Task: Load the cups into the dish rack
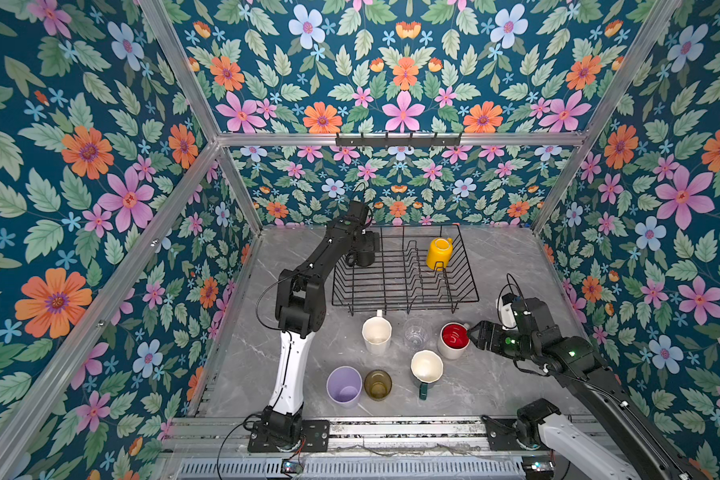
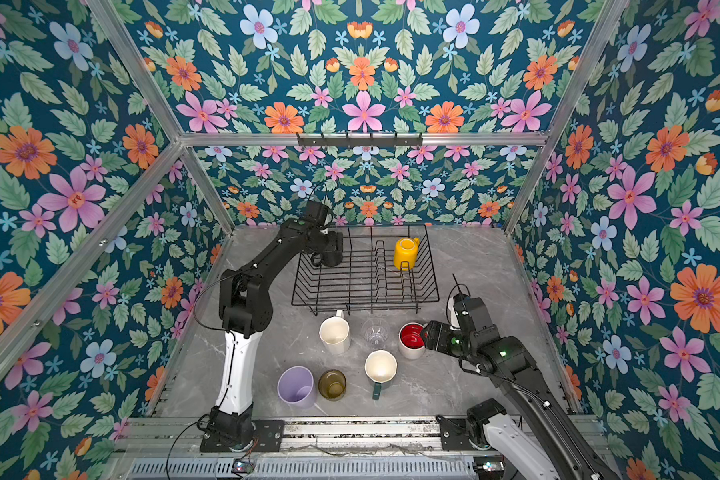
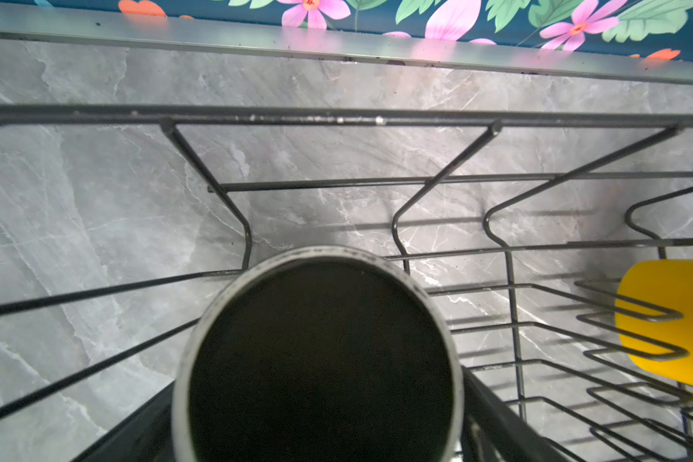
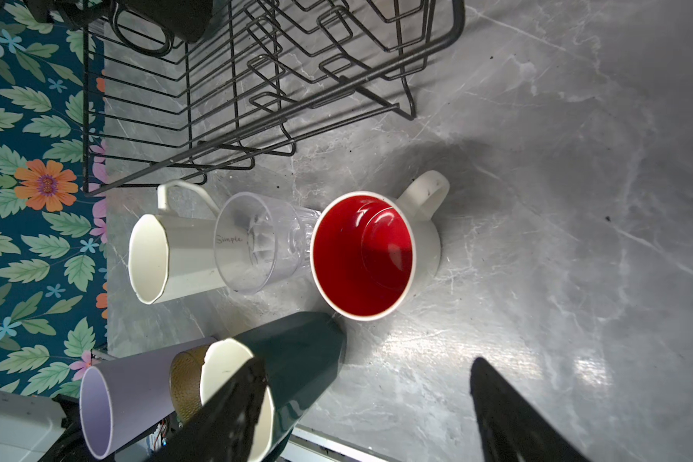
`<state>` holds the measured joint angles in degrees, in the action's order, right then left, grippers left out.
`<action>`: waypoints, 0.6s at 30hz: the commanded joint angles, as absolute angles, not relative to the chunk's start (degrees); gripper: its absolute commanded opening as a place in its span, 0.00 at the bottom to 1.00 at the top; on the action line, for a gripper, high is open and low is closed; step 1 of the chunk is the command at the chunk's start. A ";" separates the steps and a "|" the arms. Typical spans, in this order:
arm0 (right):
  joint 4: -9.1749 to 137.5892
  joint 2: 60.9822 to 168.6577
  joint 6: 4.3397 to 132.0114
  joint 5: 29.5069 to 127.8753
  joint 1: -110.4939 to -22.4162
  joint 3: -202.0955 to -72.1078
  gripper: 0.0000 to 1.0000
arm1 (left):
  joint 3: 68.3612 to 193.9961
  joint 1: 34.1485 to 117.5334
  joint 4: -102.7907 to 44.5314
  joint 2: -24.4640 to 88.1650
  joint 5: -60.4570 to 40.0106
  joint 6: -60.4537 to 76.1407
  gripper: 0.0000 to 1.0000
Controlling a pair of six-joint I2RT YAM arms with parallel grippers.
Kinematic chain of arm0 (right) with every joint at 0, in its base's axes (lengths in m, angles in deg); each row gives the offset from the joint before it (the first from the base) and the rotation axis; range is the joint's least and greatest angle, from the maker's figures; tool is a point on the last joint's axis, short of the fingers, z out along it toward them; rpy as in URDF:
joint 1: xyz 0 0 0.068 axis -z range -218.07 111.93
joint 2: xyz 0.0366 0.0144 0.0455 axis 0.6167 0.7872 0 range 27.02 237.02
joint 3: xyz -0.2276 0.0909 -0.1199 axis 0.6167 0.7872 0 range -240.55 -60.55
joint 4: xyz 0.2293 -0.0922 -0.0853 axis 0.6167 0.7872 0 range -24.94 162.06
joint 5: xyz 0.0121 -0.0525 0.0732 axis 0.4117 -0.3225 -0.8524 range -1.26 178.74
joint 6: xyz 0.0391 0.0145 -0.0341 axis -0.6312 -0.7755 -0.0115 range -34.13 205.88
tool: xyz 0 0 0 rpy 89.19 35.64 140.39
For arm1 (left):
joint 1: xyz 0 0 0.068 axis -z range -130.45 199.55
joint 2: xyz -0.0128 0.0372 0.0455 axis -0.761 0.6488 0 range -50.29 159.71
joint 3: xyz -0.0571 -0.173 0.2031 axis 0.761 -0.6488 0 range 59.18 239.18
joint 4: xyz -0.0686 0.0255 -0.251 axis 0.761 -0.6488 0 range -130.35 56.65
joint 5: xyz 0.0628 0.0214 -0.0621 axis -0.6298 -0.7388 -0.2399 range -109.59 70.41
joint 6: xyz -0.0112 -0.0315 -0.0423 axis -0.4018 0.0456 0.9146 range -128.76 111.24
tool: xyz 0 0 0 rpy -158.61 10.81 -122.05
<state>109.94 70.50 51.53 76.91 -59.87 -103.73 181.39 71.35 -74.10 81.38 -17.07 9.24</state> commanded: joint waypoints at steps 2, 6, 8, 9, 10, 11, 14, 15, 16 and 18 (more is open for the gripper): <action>109.53 70.70 51.60 77.35 -59.95 -103.44 0.80 | 181.19 71.33 -73.16 80.34 -17.33 8.92 0.94; 109.53 70.83 51.60 77.62 -59.94 -103.09 0.80 | 180.41 71.37 -72.81 79.45 -17.31 8.92 0.94; 109.53 71.04 51.65 77.91 -59.88 -103.00 0.80 | 179.68 71.47 -72.57 78.52 -17.31 8.92 0.94; 109.57 71.20 51.60 78.14 -59.93 -103.00 0.80 | 179.28 71.52 -72.43 77.96 -17.31 8.94 0.94; 109.65 71.44 51.69 78.36 -59.95 -103.00 0.80 | 178.62 71.64 -72.08 77.18 -17.31 8.86 0.94; 109.69 71.73 51.76 78.53 -59.95 -103.00 0.80 | 177.91 71.74 -71.66 76.26 -17.39 8.75 0.94; 109.52 72.58 52.00 78.96 -59.90 -102.83 0.79 | 175.87 71.90 -70.60 73.29 -17.73 8.62 0.94; 109.54 72.80 52.15 79.15 -59.95 -102.78 0.79 | 175.12 72.00 -70.16 72.43 -17.75 8.57 0.94; 109.45 73.19 52.21 79.21 -59.92 -102.74 0.78 | 174.38 72.00 -69.60 71.31 -17.77 8.59 0.94; 109.27 73.85 52.38 79.21 -59.90 -102.57 0.77 | 172.79 72.03 -68.55 69.23 -17.70 8.57 0.94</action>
<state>109.81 73.32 51.59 78.39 -59.87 -102.68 173.85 71.99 -71.11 71.20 -17.14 9.02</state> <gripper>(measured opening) 0.770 0.941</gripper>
